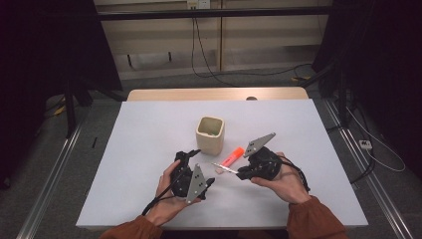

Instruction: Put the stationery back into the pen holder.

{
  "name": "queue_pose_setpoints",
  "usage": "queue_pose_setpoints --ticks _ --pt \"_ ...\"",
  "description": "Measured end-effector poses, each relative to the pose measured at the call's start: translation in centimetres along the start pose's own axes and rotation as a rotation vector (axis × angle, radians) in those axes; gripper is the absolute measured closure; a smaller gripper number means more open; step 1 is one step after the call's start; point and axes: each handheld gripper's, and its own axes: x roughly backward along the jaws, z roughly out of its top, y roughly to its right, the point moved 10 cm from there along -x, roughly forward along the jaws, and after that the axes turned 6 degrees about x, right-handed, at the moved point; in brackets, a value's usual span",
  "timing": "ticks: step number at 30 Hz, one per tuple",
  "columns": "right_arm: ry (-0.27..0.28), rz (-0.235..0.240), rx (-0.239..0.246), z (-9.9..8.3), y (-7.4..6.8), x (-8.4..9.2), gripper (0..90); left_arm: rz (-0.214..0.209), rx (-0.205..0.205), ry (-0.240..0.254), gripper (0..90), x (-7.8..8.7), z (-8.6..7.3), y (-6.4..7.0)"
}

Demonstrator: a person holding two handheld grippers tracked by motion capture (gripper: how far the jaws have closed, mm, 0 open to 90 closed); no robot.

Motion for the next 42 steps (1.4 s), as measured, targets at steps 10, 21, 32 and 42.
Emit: queue_pose_setpoints --ticks 10,21,32,42 --pt "-0.002 0.003 0.018 0.7 -0.1 -0.4 80.4 0.065 -0.151 -0.056 7.3 0.0 -0.1 0.1" --pt "0.005 0.014 0.026 1.3 -0.5 -0.7 80.4 0.101 -0.293 -0.097 19.7 0.3 0.2 0.7" --pt "0.015 0.027 0.032 2.0 -0.7 -1.3 80.4 0.106 -0.416 -0.129 40.9 -0.1 0.7 1.7" --pt "0.035 0.039 0.018 2.5 -0.9 -1.6 80.3 0.085 -0.426 -0.117 64.3 -0.5 1.6 2.7"
